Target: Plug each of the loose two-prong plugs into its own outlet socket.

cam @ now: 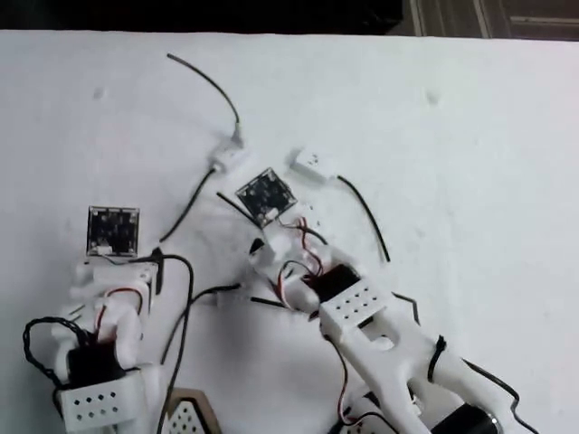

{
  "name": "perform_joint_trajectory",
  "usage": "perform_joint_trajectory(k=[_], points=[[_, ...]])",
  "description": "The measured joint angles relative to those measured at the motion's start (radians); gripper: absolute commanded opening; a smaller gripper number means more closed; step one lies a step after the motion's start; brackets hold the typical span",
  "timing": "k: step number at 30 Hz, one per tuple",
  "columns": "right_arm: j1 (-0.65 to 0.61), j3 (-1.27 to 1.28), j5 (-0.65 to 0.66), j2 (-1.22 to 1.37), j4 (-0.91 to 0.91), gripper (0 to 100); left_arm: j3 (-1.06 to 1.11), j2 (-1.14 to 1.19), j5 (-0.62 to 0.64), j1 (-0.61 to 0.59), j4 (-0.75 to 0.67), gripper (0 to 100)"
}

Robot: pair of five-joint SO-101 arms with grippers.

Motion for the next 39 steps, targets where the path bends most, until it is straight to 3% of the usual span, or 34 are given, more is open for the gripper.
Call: perform_joint_trajectory(k=[5,9,26,30,33,39], points=[[0.0,0.003,0.0,-0.002,0.069,11.0,0.0,0.0,0.0,0.0,0.0,22],[0.003,0.003,0.0,-0.002,0.149,0.9,0.0,0.0,0.0,0.0,0.0,22],[-0.002,0.051,0.046,-0.037,0.155,1.8,0.0,0.0,0.0,0.0,0.0,22],[-0.003,0.051,0.048,-0.051,0.166,12.1,0.0,0.0,0.0,0.0,0.0,22],[-0.012,0.054,0.051,-0.11,0.238,18.8,0.0,0.0,0.0,0.0,0.0,27],[-0.018,-0.037,-0.011,-0.334,0.493,11.7,0.0,0.0,-0.029,0.009,0.0,29]])
